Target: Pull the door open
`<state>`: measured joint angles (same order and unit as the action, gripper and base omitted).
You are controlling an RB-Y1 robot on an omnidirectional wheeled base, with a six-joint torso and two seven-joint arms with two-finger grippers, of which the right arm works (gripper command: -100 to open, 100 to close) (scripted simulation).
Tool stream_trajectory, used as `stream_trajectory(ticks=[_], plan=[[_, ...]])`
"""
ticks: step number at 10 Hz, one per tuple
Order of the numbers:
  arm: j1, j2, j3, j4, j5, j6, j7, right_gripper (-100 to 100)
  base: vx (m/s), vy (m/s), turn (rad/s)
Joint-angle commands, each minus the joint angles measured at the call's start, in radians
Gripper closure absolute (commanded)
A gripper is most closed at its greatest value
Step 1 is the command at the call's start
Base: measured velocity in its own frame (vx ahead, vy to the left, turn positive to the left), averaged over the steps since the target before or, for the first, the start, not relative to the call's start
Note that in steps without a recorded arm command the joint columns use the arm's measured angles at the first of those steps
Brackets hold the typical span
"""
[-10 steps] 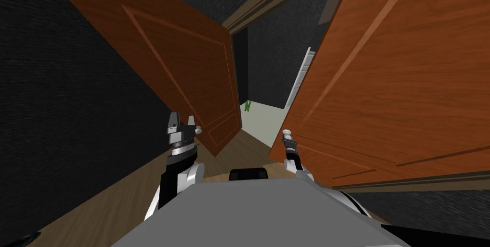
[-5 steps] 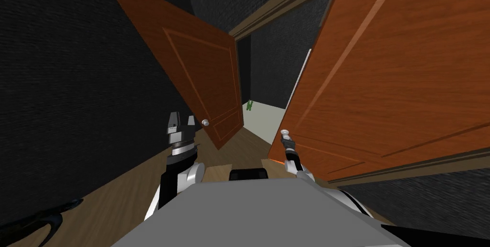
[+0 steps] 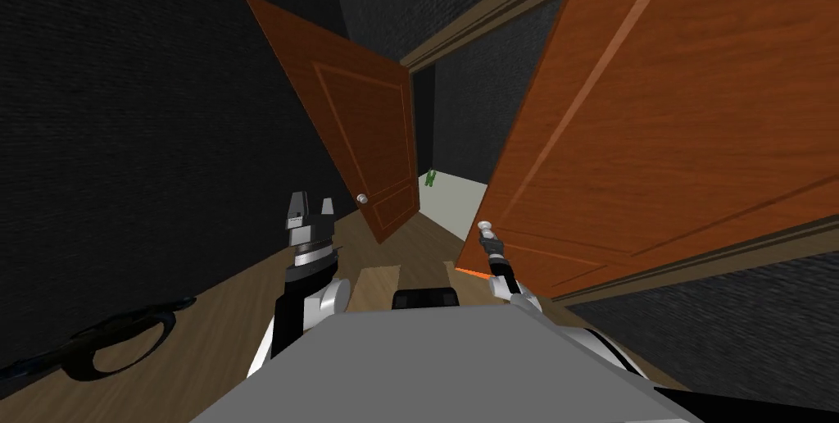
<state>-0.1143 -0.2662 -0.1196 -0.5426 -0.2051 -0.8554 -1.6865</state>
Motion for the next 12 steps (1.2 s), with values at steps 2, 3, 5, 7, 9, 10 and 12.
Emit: stream_trajectory(ticks=[2,3,5,7,9,10,12], plan=[[-0.004,-0.012,0.03,0.017,0.02,-0.019,-0.035,100,-0.263,-0.029,0.1],[-0.015,-0.012,0.024,0.035,0.016,-0.025,-0.028,100,-0.111,-0.001,0.017],[-0.004,-0.023,0.053,0.029,0.039,-0.035,-0.061,100,-0.201,-0.034,0.06],[0.005,-0.036,0.082,0.023,0.062,-0.047,-0.093,100,-0.243,-0.037,0.066],[0.013,-0.049,0.109,0.017,0.084,-0.059,-0.125,100,-0.217,-0.058,0.061],[0.015,-0.053,0.118,0.014,0.091,-0.063,-0.135,100,-0.208,-0.063,0.062],[0.022,-0.054,0.122,0.004,0.094,-0.058,-0.136,100,-0.141,-0.04,0.03]])
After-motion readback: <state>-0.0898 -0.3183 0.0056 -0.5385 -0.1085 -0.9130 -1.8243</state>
